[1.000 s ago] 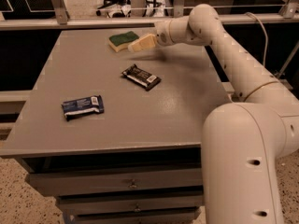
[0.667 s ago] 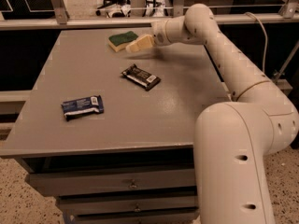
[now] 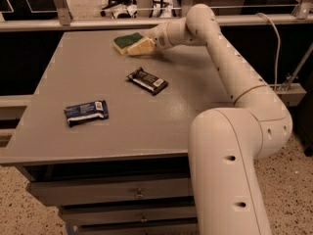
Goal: Move sponge near rxbar blueberry
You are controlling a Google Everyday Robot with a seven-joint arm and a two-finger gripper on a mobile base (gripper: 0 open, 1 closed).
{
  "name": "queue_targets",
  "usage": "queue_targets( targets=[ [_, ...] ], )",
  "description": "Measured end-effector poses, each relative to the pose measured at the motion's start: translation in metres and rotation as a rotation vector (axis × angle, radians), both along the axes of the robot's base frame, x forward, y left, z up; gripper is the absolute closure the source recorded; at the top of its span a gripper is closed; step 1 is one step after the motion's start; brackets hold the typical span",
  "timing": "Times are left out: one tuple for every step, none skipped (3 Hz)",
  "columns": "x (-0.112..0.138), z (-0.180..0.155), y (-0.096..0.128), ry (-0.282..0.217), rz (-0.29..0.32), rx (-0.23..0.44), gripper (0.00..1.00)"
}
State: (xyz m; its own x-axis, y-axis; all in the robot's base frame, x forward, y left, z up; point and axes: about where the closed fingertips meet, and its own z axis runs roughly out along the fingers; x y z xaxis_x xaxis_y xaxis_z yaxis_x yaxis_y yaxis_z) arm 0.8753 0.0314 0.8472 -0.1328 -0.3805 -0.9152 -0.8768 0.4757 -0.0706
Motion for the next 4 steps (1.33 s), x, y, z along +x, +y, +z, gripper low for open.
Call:
queue_targets(
  targets=[
    [0.0,-0.006,0.005,0.012,0.02,-0.003,0.5],
    [-0.002,-0.002,0.006,0.014,0.031,0.01,0.81],
    [-0.01,0.016,0.003,0.0,0.048,0.032,1.0],
    [-0.038,0.036,0.004,-0.003,0.109,0.043,1.0]
  ],
)
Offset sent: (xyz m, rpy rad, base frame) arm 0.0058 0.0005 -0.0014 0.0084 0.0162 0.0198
